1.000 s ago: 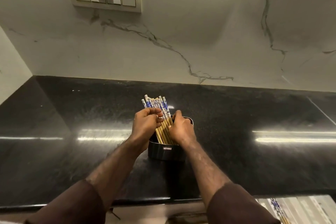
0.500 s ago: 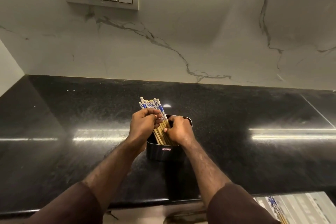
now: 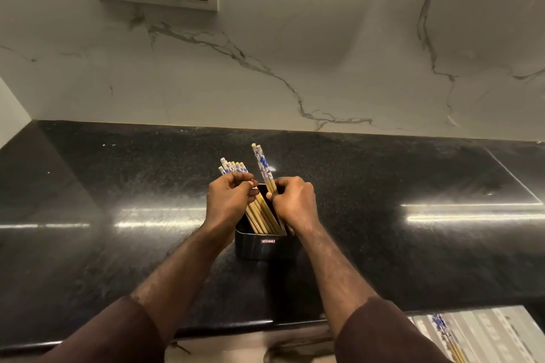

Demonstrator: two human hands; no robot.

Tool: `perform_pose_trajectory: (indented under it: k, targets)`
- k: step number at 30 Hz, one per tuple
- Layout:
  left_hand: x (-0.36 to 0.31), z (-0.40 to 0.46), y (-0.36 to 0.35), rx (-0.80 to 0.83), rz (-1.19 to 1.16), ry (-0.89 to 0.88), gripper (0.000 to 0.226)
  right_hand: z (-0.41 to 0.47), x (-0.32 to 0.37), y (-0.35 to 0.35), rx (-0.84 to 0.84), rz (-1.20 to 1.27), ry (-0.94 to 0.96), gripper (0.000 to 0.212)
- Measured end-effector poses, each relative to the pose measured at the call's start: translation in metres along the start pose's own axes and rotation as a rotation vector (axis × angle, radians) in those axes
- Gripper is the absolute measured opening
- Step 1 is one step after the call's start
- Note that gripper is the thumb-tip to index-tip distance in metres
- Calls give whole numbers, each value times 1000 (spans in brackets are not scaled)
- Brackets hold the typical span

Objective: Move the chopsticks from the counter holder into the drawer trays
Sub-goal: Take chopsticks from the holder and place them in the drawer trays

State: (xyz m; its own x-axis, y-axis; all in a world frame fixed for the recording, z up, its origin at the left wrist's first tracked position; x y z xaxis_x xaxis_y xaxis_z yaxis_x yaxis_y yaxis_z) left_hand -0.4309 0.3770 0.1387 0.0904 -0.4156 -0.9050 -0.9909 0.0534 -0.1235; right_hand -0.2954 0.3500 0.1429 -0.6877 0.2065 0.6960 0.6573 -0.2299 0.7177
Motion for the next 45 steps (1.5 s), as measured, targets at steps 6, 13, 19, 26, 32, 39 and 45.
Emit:
perform_pose_trajectory:
  k: [6, 13, 19, 26, 32, 39, 45]
  targets:
    - [-22, -7, -15, 89, 79, -215, 34, 6, 20, 39, 72, 206, 76, 29]
    - [-53, -7, -42, 408, -60, -152, 24, 6, 19, 62, 180, 429, 81, 19]
    - [-74, -10, -57, 393, -237, -113, 19, -13, -7, 73, 326, 635, -12, 19]
    - [-73, -31, -85, 359, -323, -30, 19, -61, -42, 107, 428, 806, -95, 26]
    - [-43, -80, -133, 372, -298, 19, 26, -106, -82, 146, 450, 835, -150, 28]
    - [10, -176, -194, 373, -281, 6, 26, -192, -148, 201, 479, 880, -165, 28]
    - [69, -257, -256, 439, -228, 110, 29, -278, -209, 252, 432, 853, -221, 23]
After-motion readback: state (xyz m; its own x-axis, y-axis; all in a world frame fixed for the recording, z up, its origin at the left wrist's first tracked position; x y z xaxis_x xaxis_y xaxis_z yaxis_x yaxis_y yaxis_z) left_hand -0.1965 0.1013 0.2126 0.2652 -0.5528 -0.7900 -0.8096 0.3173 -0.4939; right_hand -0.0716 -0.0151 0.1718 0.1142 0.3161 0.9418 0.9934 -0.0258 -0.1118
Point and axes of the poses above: each hand's wrist, its own z-axis towards the middle knuckle, its own y-axis out of the back of the hand, x = y × z, the point moved 3 cm from there along z, towards the middle knuckle, and after that the axes turned 9 degrees about y, right-handed, at the moved point
